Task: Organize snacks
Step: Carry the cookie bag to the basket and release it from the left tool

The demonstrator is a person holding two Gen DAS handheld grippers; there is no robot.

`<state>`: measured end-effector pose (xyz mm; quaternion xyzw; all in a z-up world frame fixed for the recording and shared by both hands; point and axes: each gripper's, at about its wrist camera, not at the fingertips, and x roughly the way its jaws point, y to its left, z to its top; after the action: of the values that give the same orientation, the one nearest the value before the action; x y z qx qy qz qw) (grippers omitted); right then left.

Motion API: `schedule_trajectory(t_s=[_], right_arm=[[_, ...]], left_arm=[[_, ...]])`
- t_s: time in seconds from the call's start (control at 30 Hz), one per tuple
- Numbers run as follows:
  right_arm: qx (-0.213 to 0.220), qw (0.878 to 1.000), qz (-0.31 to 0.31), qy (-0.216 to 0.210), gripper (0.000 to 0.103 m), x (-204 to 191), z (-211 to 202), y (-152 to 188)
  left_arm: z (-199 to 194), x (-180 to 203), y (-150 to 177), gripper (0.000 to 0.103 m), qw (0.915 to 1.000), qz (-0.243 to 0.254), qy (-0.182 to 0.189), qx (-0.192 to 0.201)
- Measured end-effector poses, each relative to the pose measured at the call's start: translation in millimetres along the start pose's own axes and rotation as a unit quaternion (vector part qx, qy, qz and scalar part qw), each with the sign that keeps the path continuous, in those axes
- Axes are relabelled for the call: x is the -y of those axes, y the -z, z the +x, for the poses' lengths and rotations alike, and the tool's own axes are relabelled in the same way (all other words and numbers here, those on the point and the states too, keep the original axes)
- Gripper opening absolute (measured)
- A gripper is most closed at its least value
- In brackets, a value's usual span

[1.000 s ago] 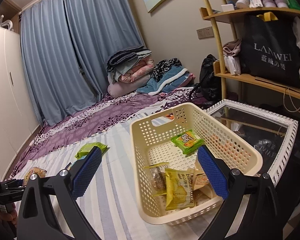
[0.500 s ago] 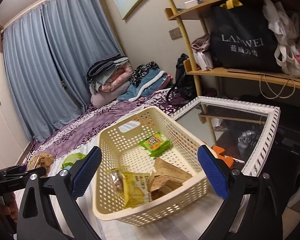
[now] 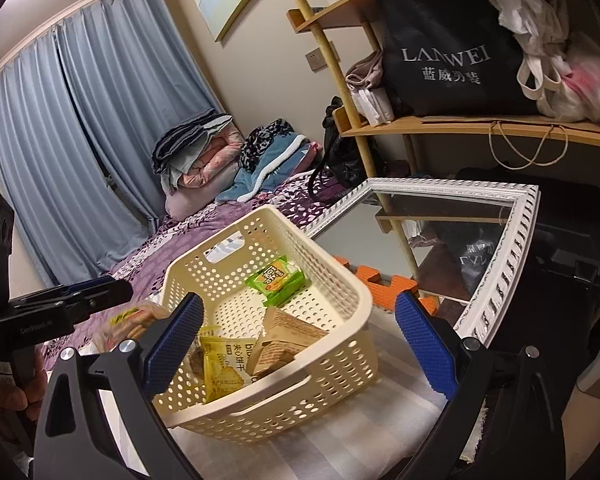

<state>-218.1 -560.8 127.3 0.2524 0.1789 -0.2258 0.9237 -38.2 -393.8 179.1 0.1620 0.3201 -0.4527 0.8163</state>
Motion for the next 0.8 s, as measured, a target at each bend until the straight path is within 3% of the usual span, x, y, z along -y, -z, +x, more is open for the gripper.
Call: schedule_trajectory(t_s=[0.13, 0.2, 0.23, 0.33, 0.43, 0.5, 0.63, 0.8], right_arm=[[0.002, 1.0, 0.006, 0.007, 0.096, 8, -1, -2], [0.003, 1.0, 0.009, 0.01, 0.096, 11, -1, -2], [0.004, 1.0, 0.011, 0.01, 0.096, 13, -1, -3], [0.006, 1.0, 0.016, 0.009, 0.096, 15, -1, -3], [0.009, 1.0, 0.013, 0.009, 0.096, 13, 0, -4], [0.009, 1.0, 0.013, 0.008, 0.096, 12, 0, -4], [0.007, 1.0, 0.008, 0.008, 0.096, 7, -1, -3], [0.013, 1.0, 0.004, 0.014, 0.096, 4, -7, -5]], left_arm=[[11, 6, -5, 0.062, 0.9998, 0.0, 0.017, -0.007], [12, 2, -3, 0.074, 0.9999, -0.008, 0.01, -0.005], [12, -2, -1, 0.074, 0.9999, -0.013, 0.007, -0.007], [7, -21, 12, 0.074, 0.9994, -0.032, -0.004, -0.016], [2, -41, 32, 0.084, 0.9976, -0.059, -0.024, -0.028], [0, -55, 46, 0.085, 0.9956, -0.081, -0.025, -0.04], [0, -70, 75, 0.085, 0.9912, -0.114, 0.001, -0.067], [-3, -63, 104, 0.092, 0.9932, -0.078, 0.038, -0.078]])
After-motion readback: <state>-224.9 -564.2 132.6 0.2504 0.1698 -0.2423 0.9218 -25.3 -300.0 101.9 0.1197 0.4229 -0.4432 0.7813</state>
